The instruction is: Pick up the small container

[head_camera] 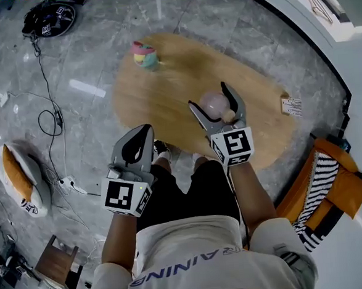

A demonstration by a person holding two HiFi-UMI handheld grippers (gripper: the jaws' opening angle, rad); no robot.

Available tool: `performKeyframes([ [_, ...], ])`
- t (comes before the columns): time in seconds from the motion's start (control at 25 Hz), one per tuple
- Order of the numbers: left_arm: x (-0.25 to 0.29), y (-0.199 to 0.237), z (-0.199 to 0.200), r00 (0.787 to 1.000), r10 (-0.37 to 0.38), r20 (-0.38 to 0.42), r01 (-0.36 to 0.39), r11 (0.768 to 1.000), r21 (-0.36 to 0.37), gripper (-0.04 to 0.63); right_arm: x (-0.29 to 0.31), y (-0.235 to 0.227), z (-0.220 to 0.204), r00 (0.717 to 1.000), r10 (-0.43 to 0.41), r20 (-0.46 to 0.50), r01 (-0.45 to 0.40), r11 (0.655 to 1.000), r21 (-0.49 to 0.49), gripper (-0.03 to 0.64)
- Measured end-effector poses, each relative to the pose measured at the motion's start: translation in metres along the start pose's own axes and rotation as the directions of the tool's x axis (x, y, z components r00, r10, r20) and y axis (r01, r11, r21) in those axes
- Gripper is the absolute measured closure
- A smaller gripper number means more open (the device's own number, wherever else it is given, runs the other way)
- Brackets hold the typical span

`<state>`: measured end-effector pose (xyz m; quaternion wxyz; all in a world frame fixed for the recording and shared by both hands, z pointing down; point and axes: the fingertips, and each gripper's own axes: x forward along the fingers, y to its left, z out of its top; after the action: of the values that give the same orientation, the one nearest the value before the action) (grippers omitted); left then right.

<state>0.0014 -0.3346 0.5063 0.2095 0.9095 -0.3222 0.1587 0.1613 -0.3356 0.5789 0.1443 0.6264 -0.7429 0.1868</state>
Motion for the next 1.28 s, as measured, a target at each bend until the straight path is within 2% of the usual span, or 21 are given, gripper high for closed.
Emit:
performKeyframes([
  [0.36, -0.030, -0.058, 0.087, 0.993, -0.073, 0.094, 0.068, 0.996, 0.055, 0.592, -0.105, -0.006, 0.116, 0.995, -0.028, 0.095, 0.030, 0.999, -0.026, 0.184],
  [0.72, -0.055, -0.099, 0.157, 0.971, -0.146, 0.188, 0.126, 0.985, 0.115, 0.592, -0.181, 0.009, 0.209, 0.981, -0.019, 0.196, 0.034, 0.996, -0.076, 0.184],
  [1.0, -0.072, -0.113, 0.193, 0.956, -0.167, 0.239, 0.141, 0.982, 0.124, 0.592, -0.217, 0.019, 0.248, 0.969, -0.009, 0.246, 0.031, 0.996, -0.085, 0.184],
  [1.28, -0.074, -0.121, 0.195, 0.953, -0.178, 0.245, 0.151, 0.981, 0.126, 0.592, -0.223, 0.021, 0.257, 0.962, -0.009, 0.272, 0.033, 0.996, -0.085, 0.183],
])
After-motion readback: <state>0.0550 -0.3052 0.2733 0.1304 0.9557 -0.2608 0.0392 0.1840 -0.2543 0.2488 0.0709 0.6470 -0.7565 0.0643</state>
